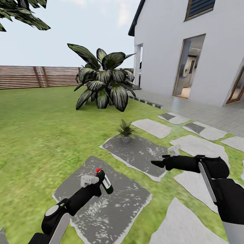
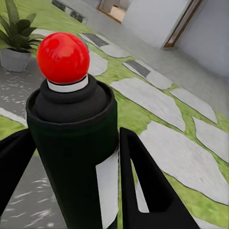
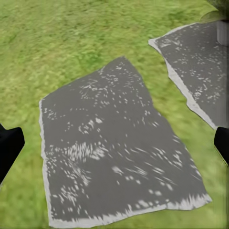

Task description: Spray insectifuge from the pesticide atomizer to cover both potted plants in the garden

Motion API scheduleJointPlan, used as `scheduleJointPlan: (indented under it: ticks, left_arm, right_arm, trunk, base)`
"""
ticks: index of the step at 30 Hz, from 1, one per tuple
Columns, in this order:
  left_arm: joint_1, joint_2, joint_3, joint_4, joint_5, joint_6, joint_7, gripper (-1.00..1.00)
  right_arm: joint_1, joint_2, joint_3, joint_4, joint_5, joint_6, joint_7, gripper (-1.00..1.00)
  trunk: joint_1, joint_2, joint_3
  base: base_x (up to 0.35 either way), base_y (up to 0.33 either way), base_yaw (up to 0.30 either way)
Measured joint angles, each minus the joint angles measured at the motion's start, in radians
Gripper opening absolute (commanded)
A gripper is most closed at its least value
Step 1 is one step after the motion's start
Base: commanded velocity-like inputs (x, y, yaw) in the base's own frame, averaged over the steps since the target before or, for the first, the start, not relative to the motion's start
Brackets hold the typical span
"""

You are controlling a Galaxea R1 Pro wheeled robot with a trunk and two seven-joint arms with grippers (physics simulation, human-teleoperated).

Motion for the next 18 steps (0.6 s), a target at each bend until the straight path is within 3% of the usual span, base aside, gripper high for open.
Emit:
scheduleJointPlan:
  ticks: [18]
  left_arm:
    - [-0.001,-0.004,-0.005,0.0,0.0,0.024,0.001,-1.0]
  right_arm:
    - [0.0,0.001,0.0,0.0,0.0,-0.001,0.001,1.0]
  trunk:
    - [0.0,0.0,0.0]
  base:
    - [0.335,-0.003,0.0]
